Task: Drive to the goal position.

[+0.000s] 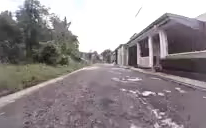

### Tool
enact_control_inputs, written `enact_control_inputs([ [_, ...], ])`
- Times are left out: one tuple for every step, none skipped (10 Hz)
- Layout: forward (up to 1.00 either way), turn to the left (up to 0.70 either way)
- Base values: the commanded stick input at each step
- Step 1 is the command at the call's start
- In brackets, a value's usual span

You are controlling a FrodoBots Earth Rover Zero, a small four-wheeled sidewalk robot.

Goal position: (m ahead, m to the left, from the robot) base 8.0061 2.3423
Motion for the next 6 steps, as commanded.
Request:
enact_control_inputs([
  [1.0, 0.08],
  [1.0, 0.01],
  [1.0, 0.0],
  [1.0, 0.0],
  [1.0, 0.0],
  [1.0, 0.0],
])
